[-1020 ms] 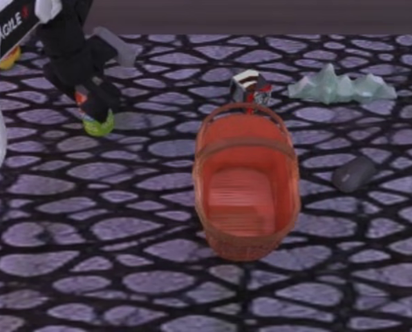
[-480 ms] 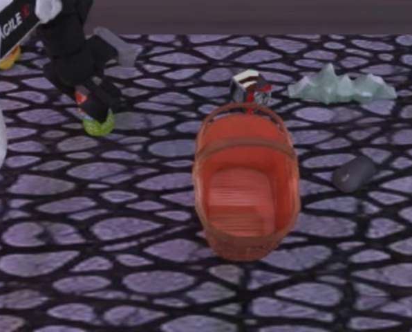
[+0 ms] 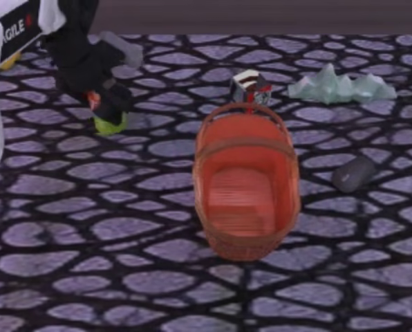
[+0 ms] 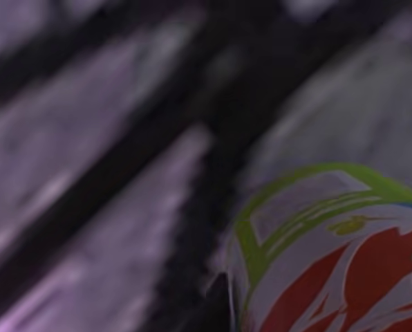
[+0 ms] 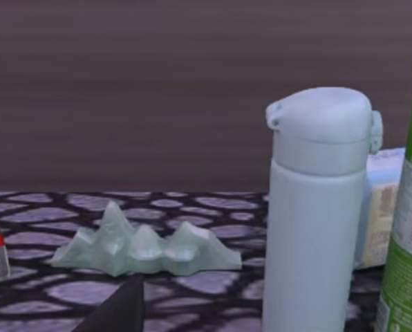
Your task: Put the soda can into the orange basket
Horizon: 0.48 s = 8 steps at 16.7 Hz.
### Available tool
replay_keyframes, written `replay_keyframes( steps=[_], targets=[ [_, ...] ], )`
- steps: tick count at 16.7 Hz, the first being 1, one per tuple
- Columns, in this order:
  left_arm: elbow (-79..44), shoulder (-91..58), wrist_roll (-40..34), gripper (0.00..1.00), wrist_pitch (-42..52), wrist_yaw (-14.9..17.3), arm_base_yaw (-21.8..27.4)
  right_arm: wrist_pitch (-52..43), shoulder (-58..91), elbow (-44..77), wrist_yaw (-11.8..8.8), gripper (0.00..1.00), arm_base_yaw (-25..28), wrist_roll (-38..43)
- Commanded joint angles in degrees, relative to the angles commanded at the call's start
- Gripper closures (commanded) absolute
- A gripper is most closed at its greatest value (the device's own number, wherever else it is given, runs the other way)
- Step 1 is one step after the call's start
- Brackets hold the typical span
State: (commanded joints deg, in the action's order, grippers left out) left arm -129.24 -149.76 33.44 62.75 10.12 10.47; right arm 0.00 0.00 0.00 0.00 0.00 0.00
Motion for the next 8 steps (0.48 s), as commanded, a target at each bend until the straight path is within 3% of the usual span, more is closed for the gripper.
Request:
replay_keyframes(
  steps=[4,8],
  targets=[
    [10.0,2.7,-5.6,1.00,-13.2,9.1,0.9,0.0,0.0,0.0,0.0,0.00,0.0,0.0],
    [21.4,7.3,-12.1,1.00,-31.0,20.4,2.1,0.0,0.0,0.0,0.0,0.00,0.0,0.0]
  ],
)
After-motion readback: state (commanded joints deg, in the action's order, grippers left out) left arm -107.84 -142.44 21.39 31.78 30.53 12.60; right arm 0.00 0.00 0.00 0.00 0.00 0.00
